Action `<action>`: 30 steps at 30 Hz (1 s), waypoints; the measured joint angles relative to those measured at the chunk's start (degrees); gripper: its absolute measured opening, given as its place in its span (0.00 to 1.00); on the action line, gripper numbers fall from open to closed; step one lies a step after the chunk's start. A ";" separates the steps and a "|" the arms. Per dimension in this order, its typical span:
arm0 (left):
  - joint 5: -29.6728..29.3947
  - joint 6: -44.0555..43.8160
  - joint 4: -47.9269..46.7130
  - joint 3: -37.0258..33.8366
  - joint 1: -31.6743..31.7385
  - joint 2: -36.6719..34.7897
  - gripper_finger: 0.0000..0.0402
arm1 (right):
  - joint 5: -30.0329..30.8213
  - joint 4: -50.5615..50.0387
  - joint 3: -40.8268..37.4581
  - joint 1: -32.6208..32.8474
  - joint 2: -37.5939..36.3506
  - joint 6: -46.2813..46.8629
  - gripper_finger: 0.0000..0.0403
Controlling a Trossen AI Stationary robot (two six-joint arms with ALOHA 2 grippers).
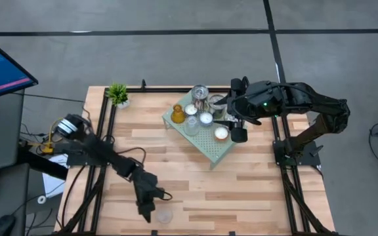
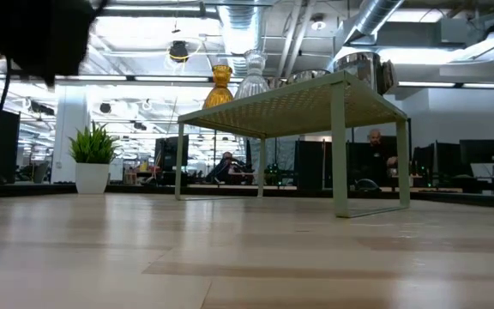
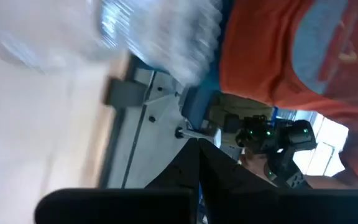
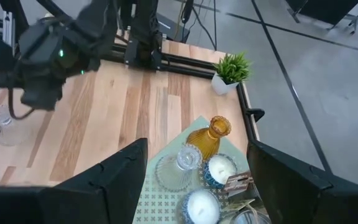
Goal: Stock candles on shelf
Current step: Put the transparent candle holder on the shelf
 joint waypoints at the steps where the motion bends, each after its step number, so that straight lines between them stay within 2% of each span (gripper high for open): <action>1: 0.08 0.32 1.31 0.00 0.36 1.65 0.00 | 0.00 -0.08 0.00 0.00 0.00 0.02 0.66; 7: 2.83 5.24 5.05 1.64 2.69 8.55 0.00 | 0.01 -0.30 0.00 0.00 0.00 0.00 0.66; 13: 4.99 11.11 6.49 7.02 7.69 13.83 0.00 | 0.00 -2.09 0.00 0.00 0.04 0.00 0.66; 23: 5.37 20.53 6.70 17.18 21.73 22.35 0.00 | 0.02 -5.63 -0.02 0.00 0.04 0.04 0.66; 27: 5.85 22.29 6.71 20.63 25.61 23.40 0.00 | 0.10 -6.67 0.00 0.09 -0.96 2.02 0.66; 30: 10.40 21.87 6.20 20.00 27.86 20.14 0.00 | 0.14 -12.07 0.00 0.98 -3.06 5.80 0.66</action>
